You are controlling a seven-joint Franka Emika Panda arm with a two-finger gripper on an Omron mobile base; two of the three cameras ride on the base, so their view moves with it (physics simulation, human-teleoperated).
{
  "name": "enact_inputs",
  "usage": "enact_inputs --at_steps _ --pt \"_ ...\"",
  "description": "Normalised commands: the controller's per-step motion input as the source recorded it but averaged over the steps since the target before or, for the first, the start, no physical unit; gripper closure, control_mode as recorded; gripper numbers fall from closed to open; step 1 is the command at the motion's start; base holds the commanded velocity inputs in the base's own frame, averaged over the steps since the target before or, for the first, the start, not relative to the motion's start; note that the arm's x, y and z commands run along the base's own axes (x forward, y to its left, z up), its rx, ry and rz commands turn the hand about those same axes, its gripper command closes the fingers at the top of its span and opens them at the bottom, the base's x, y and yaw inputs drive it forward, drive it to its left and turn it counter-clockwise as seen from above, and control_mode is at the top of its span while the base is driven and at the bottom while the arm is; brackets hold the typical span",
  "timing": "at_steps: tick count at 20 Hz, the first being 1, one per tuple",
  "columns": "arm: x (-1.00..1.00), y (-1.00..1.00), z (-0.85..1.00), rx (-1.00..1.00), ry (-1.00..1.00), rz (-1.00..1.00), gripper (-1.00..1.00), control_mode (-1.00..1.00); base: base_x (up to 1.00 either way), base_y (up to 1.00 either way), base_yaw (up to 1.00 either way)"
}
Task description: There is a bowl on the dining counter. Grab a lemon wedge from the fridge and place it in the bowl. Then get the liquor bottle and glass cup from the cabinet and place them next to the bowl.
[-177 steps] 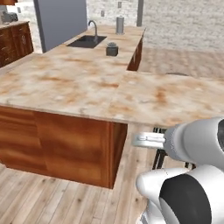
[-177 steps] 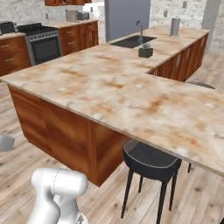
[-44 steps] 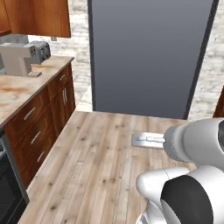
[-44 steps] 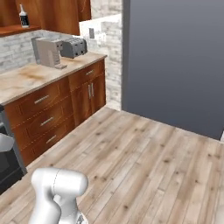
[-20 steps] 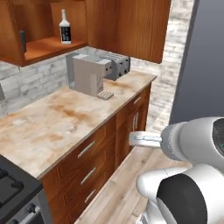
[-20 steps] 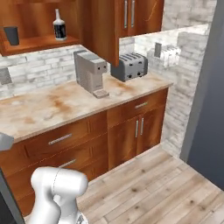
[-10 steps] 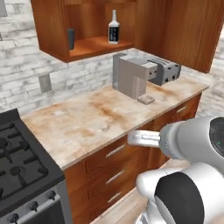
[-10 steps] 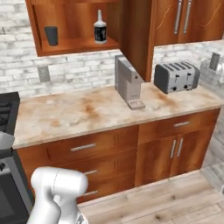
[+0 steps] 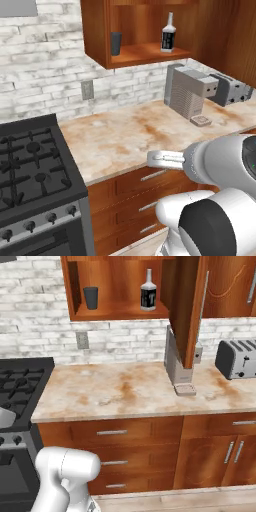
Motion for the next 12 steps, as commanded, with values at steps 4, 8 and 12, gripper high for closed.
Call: enact_inputs --at_steps 4,8,12 --pt "0.00 0.00 0.00 0.00 0.00 0.00 -1.00 1.00 0.36 -0.51 0.34" --pt "0.00 0.00 0.00 0.00 0.00 0.00 -1.00 1.00 0.51 -0.51 0.35" --pt "0.00 0.00 0.00 0.00 0.00 0.00 -1.00 1.00 0.82 -0.40 0.25"
